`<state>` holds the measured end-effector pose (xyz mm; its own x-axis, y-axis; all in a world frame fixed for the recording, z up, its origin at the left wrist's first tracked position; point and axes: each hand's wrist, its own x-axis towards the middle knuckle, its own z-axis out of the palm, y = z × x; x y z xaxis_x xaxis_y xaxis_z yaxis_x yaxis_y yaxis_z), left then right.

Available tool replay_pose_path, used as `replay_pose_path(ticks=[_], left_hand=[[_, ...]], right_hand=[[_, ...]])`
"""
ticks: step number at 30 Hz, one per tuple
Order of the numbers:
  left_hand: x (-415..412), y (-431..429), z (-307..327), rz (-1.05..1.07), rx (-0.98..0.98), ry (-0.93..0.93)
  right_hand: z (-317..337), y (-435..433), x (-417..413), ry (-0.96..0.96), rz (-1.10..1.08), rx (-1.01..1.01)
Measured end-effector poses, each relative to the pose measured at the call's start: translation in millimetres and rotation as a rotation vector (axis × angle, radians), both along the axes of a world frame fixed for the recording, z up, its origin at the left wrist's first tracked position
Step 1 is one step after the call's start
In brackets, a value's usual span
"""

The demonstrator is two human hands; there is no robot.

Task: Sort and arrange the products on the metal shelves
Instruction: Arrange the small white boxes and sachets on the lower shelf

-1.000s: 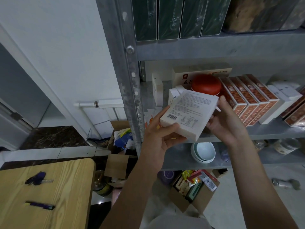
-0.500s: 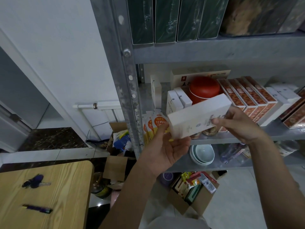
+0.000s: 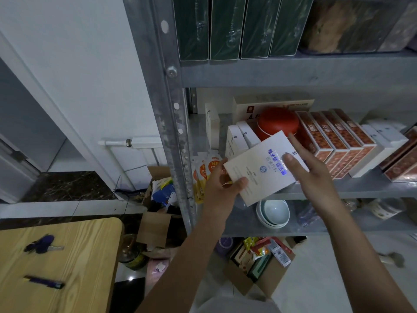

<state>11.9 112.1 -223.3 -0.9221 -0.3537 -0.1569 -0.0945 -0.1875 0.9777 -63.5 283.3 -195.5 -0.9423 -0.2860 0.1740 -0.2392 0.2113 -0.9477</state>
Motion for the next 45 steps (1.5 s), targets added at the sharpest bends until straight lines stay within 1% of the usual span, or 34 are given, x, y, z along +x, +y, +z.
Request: replay_pose_path(ticks=[2, 5, 8, 10, 12, 14, 15, 17, 18, 19, 20, 22, 26, 29, 31, 33, 34, 36, 38, 41, 45], left_hand=[[-1.8, -3.0, -1.5, 0.058, 0.109, -0.032], [-4.3, -6.5, -7.1, 0.118, 0.165, -0.028], [-7.1, -9.1, -11.6, 0.123, 0.147, 0.008], [-11.5, -10.5, -13.3, 0.119, 0.064, 0.03], [-17.1, -14.3, -15.6, 0.164, -0.12, 0.061], [-24.5, -22.2, -25.1, 0.166, -0.418, 0.06], [-28.5, -27.2, -33.6, 0.11, -0.621, 0.014], [-34.7, -36.5, -51.9, -0.067, -1.08, -0.129], [-36.8, -39.6, -61.2, -0.154, -1.249, -0.174], [-37.8, -41.8, -70.6, -0.226, -1.36, -0.198], [-37.1, -42.8, -79.1, -0.282, -1.432, -0.214], [-33.6, -44.5, -95.9, -0.356, -1.528, -0.236], [-28.2, -46.5, -111.6, -0.341, -1.601, -0.163], [-29.5, -47.1, -114.1, -0.357, -1.63, -0.204], [-30.7, -47.3, -115.1, -0.373, -1.634, -0.235], [-31.6, -46.5, -115.2, -0.377, -1.615, -0.242], [-32.4, -46.0, -114.8, -0.38, -1.61, -0.247], [-33.4, -45.6, -114.5, -0.382, -1.62, -0.26], [-34.4, -45.5, -114.2, -0.386, -1.643, -0.276], [-34.8, -45.3, -113.0, -0.394, -1.65, -0.275], [-34.1, -45.4, -112.0, -0.397, -1.644, -0.263]], right_hand=[[-0.9, -1.8, 4.8, -0.014, 0.065, -0.023], [-4.2, 3.2, 5.7, -0.048, 0.166, -0.064], [-3.4, 6.4, 4.9, -0.041, 0.216, -0.024], [-3.7, 4.4, 4.6, 0.014, 0.181, -0.009], [-2.6, -1.5, 3.2, 0.082, 0.114, -0.007], [-0.3, -8.2, -0.2, 0.132, 0.036, -0.049], [1.2, -11.7, -2.9, 0.153, -0.003, -0.072], [4.7, -20.2, -9.9, 0.214, -0.08, -0.069], [6.4, -24.9, -14.4, 0.249, -0.117, -0.062], [8.2, -30.3, -19.3, 0.279, -0.154, -0.07], [10.4, -36.3, -24.5, 0.305, -0.191, -0.087], [15.6, -49.4, -35.7, 0.369, -0.255, -0.099], [24.5, -81.1, -60.5, 0.58, -0.355, 0.063], [28.5, -103.5, -85.1, 0.624, -0.447, 0.231], [29.8, -114.4, -99.2, 0.647, -0.424, 0.371], [27.8, -122.2, -112.7, 0.693, -0.355, 0.531], [26.9, -125.9, -118.7, 0.677, -0.311, 0.61], [24.0, -133.2, -128.8, 0.584, -0.215, 0.743], [18.8, -138.8, -136.3, 0.518, -0.149, 0.821], [8.3, -143.0, -144.5, 0.478, -0.11, 0.88], [-4.8, -145.5, -151.8, 0.431, -0.067, 0.866]])
